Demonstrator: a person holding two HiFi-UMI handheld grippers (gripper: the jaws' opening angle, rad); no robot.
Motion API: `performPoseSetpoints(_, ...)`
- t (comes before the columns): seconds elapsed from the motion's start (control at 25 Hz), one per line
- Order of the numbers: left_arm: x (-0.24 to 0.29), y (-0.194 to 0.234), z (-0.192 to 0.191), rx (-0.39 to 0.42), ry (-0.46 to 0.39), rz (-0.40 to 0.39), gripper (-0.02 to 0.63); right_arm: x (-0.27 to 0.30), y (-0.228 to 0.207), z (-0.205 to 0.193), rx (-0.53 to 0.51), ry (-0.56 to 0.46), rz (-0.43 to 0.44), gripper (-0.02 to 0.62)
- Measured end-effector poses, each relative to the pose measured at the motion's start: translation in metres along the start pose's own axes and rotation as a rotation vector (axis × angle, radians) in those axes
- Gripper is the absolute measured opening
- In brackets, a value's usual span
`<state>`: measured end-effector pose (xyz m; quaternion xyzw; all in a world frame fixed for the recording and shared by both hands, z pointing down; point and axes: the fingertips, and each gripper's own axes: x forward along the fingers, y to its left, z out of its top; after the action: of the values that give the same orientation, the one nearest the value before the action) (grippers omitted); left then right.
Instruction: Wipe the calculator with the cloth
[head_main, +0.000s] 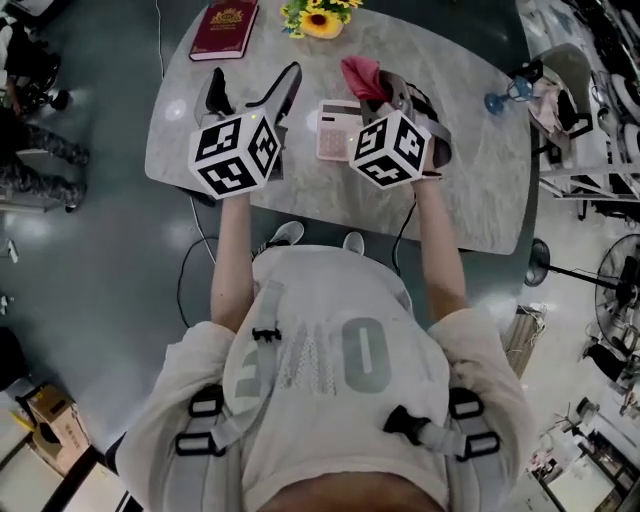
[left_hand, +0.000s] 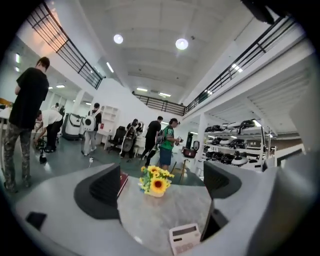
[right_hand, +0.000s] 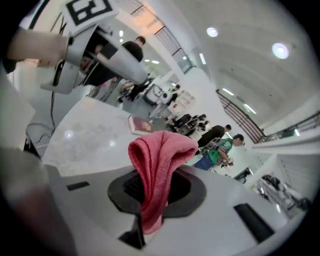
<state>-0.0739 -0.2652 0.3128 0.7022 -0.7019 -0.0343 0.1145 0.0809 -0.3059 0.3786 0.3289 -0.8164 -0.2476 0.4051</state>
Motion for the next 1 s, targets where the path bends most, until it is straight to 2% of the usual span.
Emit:
performPoseSetpoints(0.08,-0.008,-0.011,0.022,0.038,-0.071,-0.017,0.496,-0.025,-0.024,0.004,0.153,-0.081,-0.083,0.055)
performPoseSetpoints(0.16,-0.016,-0.019,0.037,0.085,-0.126,-0.018,0.369,-0.044,-0.041,0.003,0.270,-0.146,-0.156,0.055)
performPoseSetpoints(0.24,-0.024,-0.029,0.045,0.136,-0.170,-0.024,0.290,-0.062,-0.050,-0.004,0.350,-0.184,-0.216,0.055)
performPoseSetpoints(0.44,-0.040,-0.045,0.043,0.246,-0.243,0.005,0.052,-0.098,-0.050,-0.029,0.557,-0.244,-0.283,0.055)
performPoseSetpoints(0.56,-0.045,-0.050,0.040,0.279,-0.258,0.011,0.021,-0.113,-0.044,-0.041,0.647,-0.264,-0.316,0.055)
performPoseSetpoints(0.72,-0.046,-0.058,0.039,0.323,-0.269,0.015,0.021,-0.122,-0.033,-0.056,0.677,-0.259,-0.336,0.055)
performPoseSetpoints(1.0,-0.046,-0.063,0.038,0.317,-0.274,0.000,0.020,-0.123,-0.028,-0.069,0.752,-0.247,-0.321,0.055)
